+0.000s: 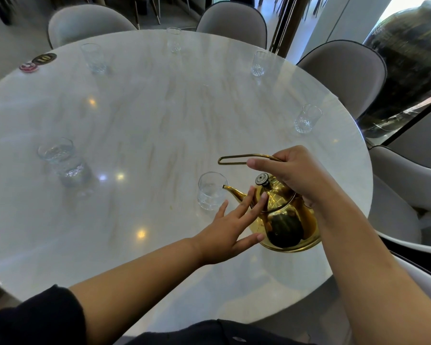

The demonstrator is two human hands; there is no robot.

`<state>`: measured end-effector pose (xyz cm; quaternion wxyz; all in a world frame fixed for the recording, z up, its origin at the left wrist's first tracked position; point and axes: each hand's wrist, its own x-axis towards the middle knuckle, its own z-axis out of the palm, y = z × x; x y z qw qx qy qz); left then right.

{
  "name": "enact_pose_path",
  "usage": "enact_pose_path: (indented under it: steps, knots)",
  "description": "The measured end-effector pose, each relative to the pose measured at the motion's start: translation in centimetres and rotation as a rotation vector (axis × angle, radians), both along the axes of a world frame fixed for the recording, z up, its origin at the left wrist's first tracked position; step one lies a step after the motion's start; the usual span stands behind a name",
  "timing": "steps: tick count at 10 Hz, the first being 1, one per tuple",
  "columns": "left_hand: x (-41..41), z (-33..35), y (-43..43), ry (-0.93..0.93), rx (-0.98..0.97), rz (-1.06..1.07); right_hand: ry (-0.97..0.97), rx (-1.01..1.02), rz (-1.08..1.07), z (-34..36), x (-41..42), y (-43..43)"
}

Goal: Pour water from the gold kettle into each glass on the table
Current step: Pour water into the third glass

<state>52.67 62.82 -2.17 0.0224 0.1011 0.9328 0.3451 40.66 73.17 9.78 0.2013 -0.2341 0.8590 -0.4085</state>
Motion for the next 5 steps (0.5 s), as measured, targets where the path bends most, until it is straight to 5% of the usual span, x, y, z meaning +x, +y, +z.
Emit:
enact_pose_path:
  steps: [5]
  knots:
    - [-0.14,-0.06,0.17,-0.003,-0.005,0.010,0.004,0.001,0.011,0.01,-0.14,0.01]
